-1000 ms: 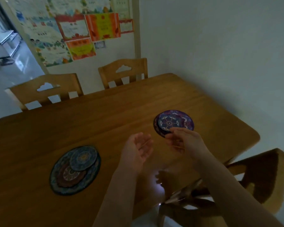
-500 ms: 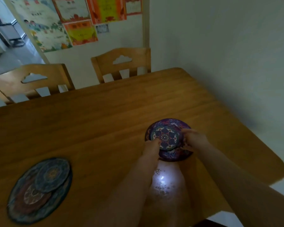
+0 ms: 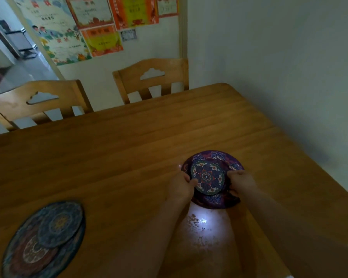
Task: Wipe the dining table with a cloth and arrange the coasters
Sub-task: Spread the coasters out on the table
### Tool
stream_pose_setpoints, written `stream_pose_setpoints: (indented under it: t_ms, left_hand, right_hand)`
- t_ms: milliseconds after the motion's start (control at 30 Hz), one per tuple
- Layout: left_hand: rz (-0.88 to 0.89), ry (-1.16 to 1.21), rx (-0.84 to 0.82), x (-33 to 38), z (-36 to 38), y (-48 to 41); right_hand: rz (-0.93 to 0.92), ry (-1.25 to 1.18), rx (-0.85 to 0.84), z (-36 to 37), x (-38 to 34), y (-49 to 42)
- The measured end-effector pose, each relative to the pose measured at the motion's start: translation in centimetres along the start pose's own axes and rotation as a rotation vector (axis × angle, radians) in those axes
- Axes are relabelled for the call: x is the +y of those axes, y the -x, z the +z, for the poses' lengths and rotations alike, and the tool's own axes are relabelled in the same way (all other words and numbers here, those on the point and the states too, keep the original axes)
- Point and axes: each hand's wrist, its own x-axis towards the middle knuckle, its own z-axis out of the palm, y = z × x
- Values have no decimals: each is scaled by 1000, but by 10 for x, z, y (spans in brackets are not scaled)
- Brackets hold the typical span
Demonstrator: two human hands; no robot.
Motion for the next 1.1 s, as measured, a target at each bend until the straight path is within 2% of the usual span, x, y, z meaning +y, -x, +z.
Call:
stream_pose_setpoints:
  t_ms: [100, 233, 300, 400, 533, 633, 733, 867, 1000, 1100]
  left_hand:
    - [14, 27, 47, -9, -7, -11]
    - [-24, 86, 136, -19, -18, -15]
    - [-36, 81, 131, -22, -19, -18]
    - [65, -104, 96, -21, -20, -20]
    - [192, -395, 129, -20, -24, -27]
    - [211, -483, 94, -12, -27, -35]
    - [190, -394, 68, -5, -32, -42]
    - [189, -292, 91, -1, -43, -48]
    - [33, 65, -67, -3, -62, -61]
    - [-38, 215, -20, 0, -91, -76]
  right_hand:
    - [-22, -14, 15, -1, 0, -1]
    - [-139, 104, 123, -2, -2, -7]
    - [-157, 129, 88, -1, -6, -8]
    - [-125, 131, 27, 2, -10, -8]
    - [-117, 81, 49, 7, -15, -9]
    - [-227, 25, 54, 10, -17, -9]
    - [-303, -51, 43, 13, -21, -6]
    - [-290, -117, 20, 22, -32, -6]
    - [-274, -81, 20, 40, -49, -13]
    - [-251, -89, 5, 66, -71, -21]
